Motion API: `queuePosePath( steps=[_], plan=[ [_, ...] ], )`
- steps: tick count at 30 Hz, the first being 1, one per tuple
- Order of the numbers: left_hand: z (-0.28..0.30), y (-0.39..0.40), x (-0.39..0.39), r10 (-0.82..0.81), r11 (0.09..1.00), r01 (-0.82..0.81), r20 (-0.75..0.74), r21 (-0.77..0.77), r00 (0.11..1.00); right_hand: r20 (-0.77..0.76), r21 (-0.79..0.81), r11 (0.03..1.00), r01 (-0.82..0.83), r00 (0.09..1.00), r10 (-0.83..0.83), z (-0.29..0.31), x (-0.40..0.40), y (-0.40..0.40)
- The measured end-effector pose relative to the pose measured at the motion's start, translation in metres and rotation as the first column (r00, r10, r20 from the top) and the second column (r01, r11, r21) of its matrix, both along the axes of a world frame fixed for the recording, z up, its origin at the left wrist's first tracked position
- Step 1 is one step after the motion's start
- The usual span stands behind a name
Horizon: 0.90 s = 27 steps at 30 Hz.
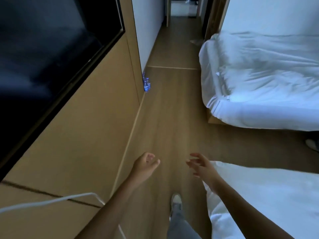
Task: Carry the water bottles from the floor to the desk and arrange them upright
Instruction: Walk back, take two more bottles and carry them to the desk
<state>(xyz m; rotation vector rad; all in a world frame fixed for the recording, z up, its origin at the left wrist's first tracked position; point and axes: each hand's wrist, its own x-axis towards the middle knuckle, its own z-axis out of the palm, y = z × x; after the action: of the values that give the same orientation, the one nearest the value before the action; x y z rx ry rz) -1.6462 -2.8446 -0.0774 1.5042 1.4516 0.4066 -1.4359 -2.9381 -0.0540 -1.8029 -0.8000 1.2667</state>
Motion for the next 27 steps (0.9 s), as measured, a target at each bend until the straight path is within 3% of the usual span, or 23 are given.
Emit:
queuePosePath(
  steps=[8,18,27],
  plan=[
    [0.024,0.225,0.138,-0.034,0.999,0.033,0.018,0.041,0.999,0.058,-0.013,0.999,-0.040,0.998,0.040,0.023,0.141,0.240],
    [-0.008,0.512,0.244,-0.003,1.000,0.003,0.018,0.025,1.000,0.027,-0.048,0.998,-0.045,0.999,0.046,-0.020,0.254,0.529],
    [0.011,0.747,0.343,0.010,1.000,-0.010,0.049,0.003,0.999,0.059,0.005,0.997,-0.076,0.995,0.076,0.003,0.354,0.776]
  ],
)
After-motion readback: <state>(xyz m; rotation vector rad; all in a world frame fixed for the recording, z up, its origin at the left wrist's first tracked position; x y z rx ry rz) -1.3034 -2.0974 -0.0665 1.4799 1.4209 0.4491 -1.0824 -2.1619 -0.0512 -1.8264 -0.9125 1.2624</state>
